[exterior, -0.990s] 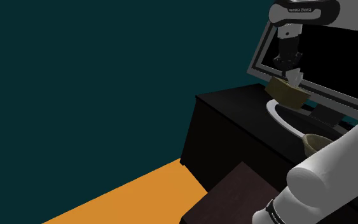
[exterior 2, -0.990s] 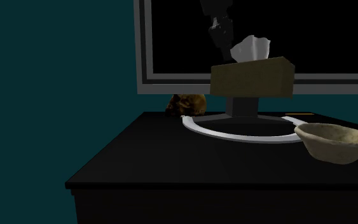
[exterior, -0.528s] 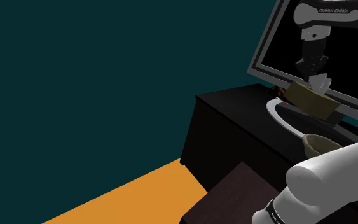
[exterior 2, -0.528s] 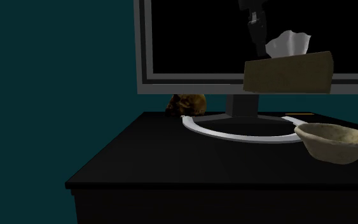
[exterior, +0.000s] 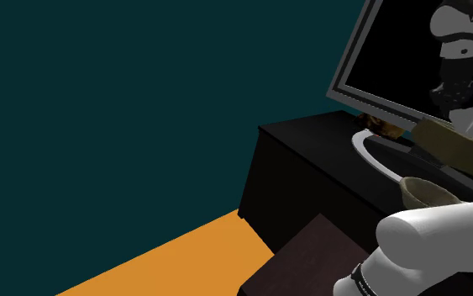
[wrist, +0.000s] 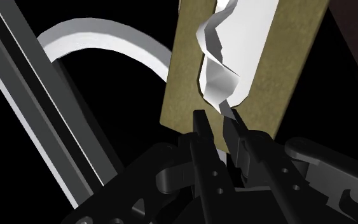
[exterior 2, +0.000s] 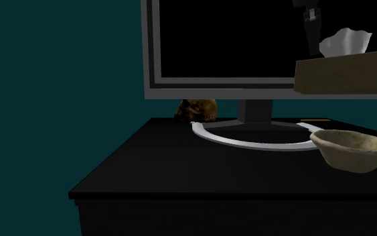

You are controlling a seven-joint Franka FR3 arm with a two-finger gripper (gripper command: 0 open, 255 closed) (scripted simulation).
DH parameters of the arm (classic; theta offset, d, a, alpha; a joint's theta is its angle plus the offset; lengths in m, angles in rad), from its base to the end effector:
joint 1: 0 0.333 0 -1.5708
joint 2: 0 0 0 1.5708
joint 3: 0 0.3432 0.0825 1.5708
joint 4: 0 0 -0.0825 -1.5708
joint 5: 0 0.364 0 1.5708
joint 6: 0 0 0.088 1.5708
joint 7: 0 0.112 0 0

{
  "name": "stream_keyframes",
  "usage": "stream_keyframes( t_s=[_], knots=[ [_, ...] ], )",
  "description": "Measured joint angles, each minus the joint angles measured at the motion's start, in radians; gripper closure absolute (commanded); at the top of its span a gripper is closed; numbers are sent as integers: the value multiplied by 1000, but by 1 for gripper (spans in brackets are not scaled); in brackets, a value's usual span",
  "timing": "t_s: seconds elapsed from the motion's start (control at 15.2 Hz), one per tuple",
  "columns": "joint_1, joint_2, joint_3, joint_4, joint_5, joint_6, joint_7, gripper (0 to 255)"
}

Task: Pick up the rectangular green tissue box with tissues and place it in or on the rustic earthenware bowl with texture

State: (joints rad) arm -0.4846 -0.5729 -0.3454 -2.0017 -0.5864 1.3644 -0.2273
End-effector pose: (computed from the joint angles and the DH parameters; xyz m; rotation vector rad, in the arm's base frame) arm 0.1323 -0.3210 0.6753 2.6747 -0.8813 -0.3924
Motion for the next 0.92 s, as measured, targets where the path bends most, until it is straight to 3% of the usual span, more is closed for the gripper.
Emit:
stream_keyframes(
  t_s=[0.46, 0.92],
  knots=[
    [-55, -153, -53, -64, -90, -29, -116, 255],
    [-66, -201, -75, -172, -112, 30, -93, 255]
  ],
)
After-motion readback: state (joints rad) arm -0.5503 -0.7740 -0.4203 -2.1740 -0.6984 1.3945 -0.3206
